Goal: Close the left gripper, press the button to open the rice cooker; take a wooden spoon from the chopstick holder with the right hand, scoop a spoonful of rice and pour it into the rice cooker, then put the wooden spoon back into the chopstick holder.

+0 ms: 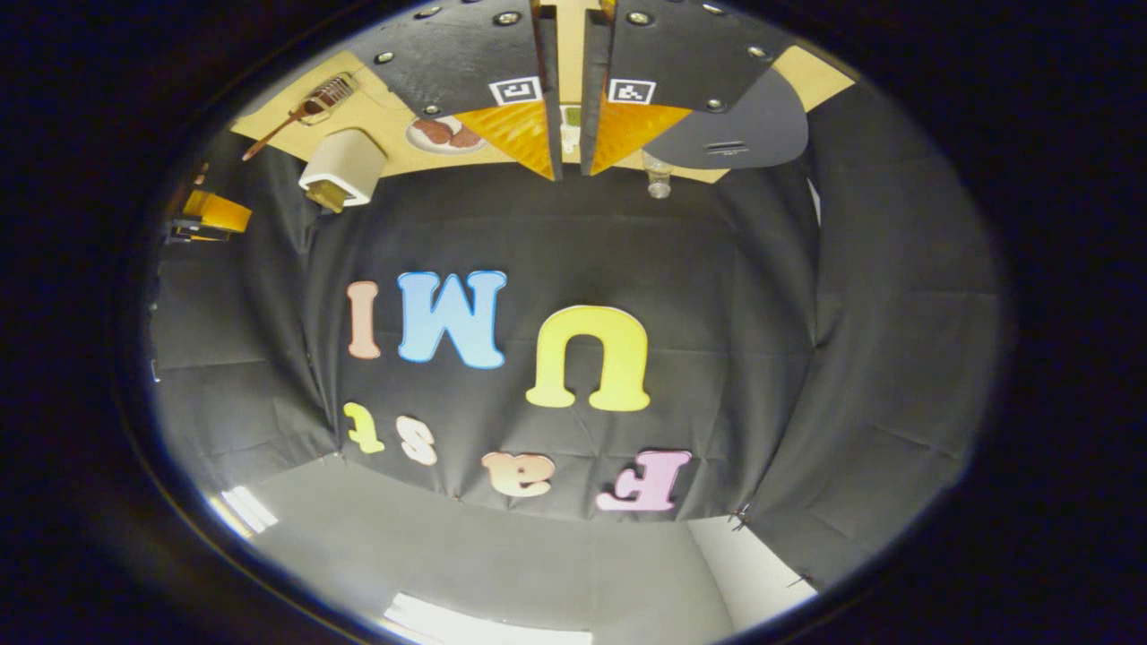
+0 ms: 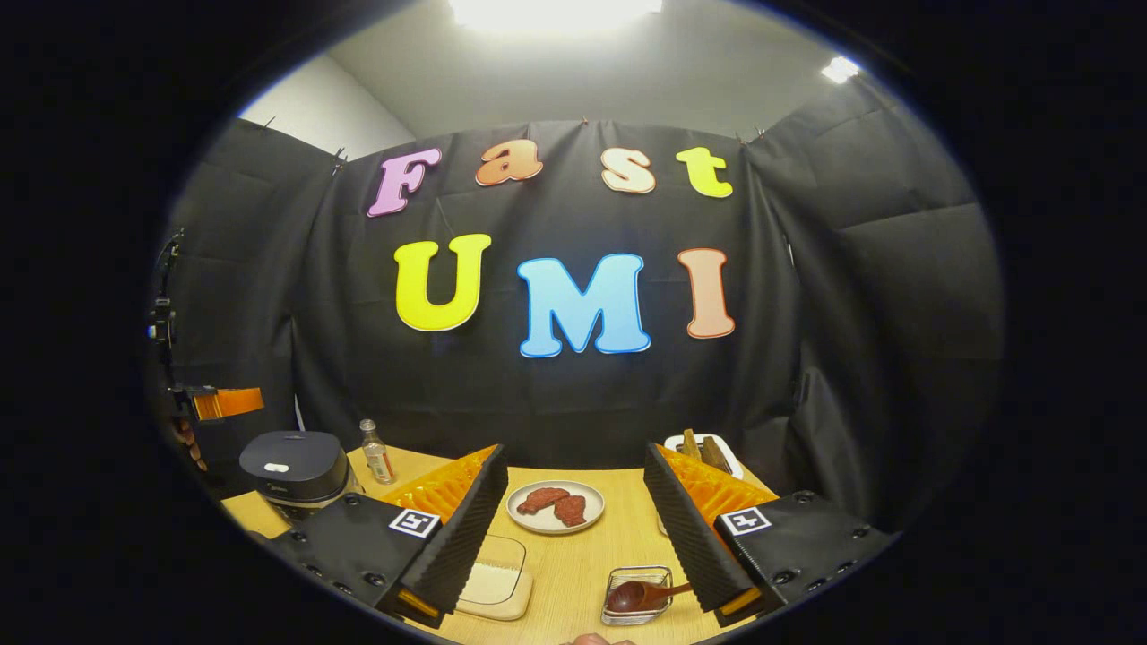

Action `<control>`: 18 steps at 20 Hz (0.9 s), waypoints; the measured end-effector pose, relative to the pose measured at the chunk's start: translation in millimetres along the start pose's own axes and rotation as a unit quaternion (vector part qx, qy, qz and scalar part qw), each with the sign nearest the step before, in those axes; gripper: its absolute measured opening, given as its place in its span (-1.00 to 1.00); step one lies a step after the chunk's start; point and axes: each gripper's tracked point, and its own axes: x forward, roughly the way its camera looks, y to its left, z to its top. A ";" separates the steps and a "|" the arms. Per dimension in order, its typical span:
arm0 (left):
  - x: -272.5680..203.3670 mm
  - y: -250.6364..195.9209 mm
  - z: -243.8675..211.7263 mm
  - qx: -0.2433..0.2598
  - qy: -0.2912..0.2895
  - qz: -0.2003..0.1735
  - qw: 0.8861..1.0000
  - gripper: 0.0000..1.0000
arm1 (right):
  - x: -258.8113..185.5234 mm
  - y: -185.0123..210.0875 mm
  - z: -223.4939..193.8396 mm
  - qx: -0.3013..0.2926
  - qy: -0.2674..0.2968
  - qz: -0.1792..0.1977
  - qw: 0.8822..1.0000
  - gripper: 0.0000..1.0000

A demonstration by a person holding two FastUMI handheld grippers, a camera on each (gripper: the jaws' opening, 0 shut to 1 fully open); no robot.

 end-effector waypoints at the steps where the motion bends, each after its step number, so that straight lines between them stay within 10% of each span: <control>1: 3.8 2.0 -8.8 0.011 0.016 -0.006 1.000 -0.76 | -0.2 1.5 -1.8 -0.005 0.000 0.005 1.000 0.96; 18: 32.2 62.5 -83.5 -0.025 0.235 0.011 0.972 -0.98 | 4.8 -9.1 -29.0 0.003 0.013 0.029 0.999 0.96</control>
